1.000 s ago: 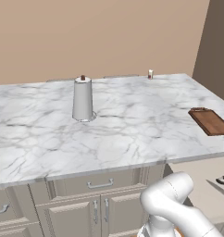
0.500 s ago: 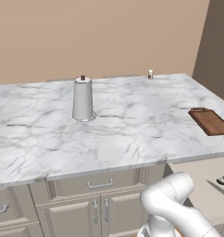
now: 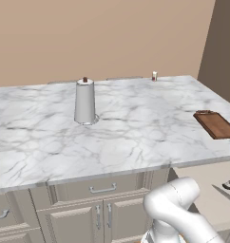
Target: Open the drawer on the right and place the cutting tools on the cutting board.
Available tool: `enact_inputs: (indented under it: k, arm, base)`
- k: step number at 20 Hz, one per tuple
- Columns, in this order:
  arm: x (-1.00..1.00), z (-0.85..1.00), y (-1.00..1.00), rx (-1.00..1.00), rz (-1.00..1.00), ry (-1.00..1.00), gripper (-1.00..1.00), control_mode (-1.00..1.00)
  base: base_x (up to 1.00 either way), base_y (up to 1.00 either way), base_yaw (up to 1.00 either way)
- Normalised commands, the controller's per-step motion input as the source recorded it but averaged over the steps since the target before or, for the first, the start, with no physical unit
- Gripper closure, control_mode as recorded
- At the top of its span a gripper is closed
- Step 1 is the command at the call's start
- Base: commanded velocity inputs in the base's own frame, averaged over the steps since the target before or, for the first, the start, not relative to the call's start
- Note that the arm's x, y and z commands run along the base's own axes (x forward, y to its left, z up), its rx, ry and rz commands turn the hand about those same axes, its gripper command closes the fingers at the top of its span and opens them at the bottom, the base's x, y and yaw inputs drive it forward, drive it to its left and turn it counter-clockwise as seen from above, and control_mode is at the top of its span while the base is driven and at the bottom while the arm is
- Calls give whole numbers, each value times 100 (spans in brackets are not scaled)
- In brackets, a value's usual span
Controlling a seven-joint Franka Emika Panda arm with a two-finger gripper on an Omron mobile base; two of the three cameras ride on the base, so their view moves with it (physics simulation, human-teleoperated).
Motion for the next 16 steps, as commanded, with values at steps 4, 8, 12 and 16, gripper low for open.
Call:
enact_inputs:
  k: [4,8,12,16]
  arm:
    - [-42,49,0,3,-11,-3,-100,-100]
    - [-42,56,0,1,-5,-6,-100,-100]
    - [-23,53,9,0,-4,-4,-100,-100]
    - [-28,64,19,0,-1,-3,-100,-100]
  base:
    - [0,0,0]
    - [0,0,0]
    - [0,0,0]
    - [0,0,0]
